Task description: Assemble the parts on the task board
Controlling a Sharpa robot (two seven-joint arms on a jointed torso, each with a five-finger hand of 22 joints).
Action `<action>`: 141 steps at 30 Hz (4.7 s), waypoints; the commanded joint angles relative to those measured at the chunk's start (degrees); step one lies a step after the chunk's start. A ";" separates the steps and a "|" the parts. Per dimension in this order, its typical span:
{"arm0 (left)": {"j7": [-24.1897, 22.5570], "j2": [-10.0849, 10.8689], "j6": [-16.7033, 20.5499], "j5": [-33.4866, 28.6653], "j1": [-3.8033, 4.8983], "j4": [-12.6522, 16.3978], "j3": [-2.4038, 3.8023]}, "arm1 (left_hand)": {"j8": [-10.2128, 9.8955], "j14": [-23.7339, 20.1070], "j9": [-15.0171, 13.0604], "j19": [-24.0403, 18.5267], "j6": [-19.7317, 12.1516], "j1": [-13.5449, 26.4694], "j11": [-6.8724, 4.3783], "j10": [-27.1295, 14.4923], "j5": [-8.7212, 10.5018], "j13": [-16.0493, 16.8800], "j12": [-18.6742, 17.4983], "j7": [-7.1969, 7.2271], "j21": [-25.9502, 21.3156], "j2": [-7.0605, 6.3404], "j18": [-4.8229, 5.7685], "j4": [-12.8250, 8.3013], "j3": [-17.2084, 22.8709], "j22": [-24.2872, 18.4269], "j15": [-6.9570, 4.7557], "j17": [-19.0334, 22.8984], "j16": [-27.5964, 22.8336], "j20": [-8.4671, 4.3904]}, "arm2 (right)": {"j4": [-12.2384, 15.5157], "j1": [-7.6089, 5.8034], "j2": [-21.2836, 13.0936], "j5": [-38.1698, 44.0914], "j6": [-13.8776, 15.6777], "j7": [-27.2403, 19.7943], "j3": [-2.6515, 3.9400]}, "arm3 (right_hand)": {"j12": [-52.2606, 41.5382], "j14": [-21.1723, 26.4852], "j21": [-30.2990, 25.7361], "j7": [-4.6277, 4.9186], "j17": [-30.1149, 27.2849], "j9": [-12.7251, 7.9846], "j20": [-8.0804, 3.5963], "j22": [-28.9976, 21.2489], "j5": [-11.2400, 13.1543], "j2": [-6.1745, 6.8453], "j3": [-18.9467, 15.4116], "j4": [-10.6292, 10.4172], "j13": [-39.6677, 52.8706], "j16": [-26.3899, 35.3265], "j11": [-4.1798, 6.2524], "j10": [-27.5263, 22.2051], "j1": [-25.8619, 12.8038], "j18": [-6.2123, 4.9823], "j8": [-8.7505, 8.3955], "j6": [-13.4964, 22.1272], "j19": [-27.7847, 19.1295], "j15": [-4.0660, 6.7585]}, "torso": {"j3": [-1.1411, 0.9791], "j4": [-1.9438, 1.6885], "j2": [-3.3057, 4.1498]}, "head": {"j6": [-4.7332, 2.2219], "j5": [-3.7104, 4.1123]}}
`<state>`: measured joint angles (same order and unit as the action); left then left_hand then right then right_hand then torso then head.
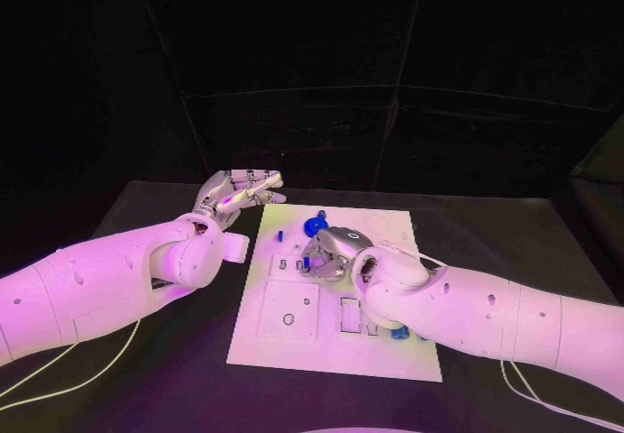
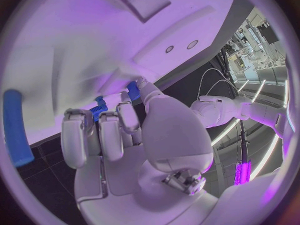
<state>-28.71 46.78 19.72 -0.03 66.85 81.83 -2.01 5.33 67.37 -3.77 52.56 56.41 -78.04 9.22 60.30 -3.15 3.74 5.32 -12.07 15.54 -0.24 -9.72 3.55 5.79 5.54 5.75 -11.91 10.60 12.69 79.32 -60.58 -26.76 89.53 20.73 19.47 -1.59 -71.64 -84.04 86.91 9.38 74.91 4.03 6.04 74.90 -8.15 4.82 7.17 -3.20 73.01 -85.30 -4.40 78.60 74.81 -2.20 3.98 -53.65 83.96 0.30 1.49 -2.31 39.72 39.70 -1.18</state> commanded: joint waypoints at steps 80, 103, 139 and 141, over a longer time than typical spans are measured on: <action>64.99 -18.19 -35.87 60.45 8.18 -12.75 -2.80 | 27.67 22.63 -19.00 31.64 -1.58 15.38 -10.65 17.12 0.47 59.52 62.77 9.32 64.86 3.77 6.28 12.68 -20.78 66.78 -10.79 -78.09 79.40 -11.65 | 10.84 -14.39 -22.11 -31.82 -1.41 -17.00 0.01 | 16.16 0.16 -12.87 -0.16 -13.31 0.16 -0.19 -11.83 -6.56 -1.15 -9.05 -7.16 -17.20 14.44 0.44 -10.01 12.35 -3.78 4.52 4.02 -11.96 0.18 | -1.44 1.01 -2.20 | 1.39 -2.23; 66.02 -20.54 -39.85 60.49 8.26 -15.27 -3.32 | 28.32 22.63 -19.85 31.51 -2.21 13.72 -10.58 17.06 0.44 59.67 62.81 9.25 64.84 4.96 6.25 12.43 -20.66 66.81 -10.70 -78.09 79.40 -11.55 | 10.09 -14.38 -21.49 -31.82 -1.58 -16.98 0.01 | 16.13 0.10 -12.93 -0.16 -13.27 0.14 -0.21 -11.84 -6.95 -1.21 -9.07 -7.21 -17.27 14.52 0.44 -9.98 12.30 -3.77 4.60 4.08 -11.87 0.19 | -1.43 1.00 -2.18 | 1.82 -2.24; 65.07 -21.21 -40.42 60.09 8.23 -15.47 -3.70 | 30.14 22.63 -22.04 31.28 -2.93 9.52 -10.66 17.11 0.41 59.94 62.92 9.36 64.70 6.86 6.17 10.58 -19.25 66.74 -10.72 -78.09 79.40 -11.48 | 9.06 -14.37 -20.70 -31.82 -1.65 -17.09 0.00 | 16.01 0.04 -12.95 -0.16 -13.23 0.12 -0.22 -11.81 -7.29 -1.33 -9.05 -7.28 -17.24 14.57 0.45 -9.88 12.24 -3.76 4.66 4.13 -11.76 0.20 | -1.45 0.98 -2.18 | 2.34 -2.26; 64.96 -21.22 -40.60 59.92 8.22 -15.43 -3.70 | 30.37 22.63 -22.37 31.25 -3.11 8.49 -10.67 17.10 0.40 59.95 62.90 9.37 64.67 7.14 6.17 9.84 -18.73 66.74 -10.74 -78.09 79.40 -11.49 | 8.98 -14.37 -20.64 -31.82 -1.68 -17.08 0.00 | 15.86 0.00 -12.94 -0.16 -13.14 0.12 -0.23 -11.78 -7.45 -1.38 -9.04 -7.31 -17.15 14.54 0.45 -9.77 12.21 -3.75 4.70 4.14 -11.69 0.21 | -1.44 0.98 -2.17 | 2.39 -2.25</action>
<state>36.77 25.59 -20.08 60.09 74.98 66.27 -5.73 35.53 84.15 -26.03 83.98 53.73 -69.01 -1.23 77.69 -2.88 63.60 68.30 -2.64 80.56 6.99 -3.96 13.70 -13.06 72.33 -4.70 -74.92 89.82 1.34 88.30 -74.82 -47.48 57.80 19.32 2.61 -1.62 -55.61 -83.83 74.25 9.30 61.71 4.23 6.04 63.12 -15.23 4.21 -1.79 -10.59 55.80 -71.03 -4.09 68.68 87.00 -4.89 8.38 -49.40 72.28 0.31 0.04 -1.37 37.52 42.04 -3.42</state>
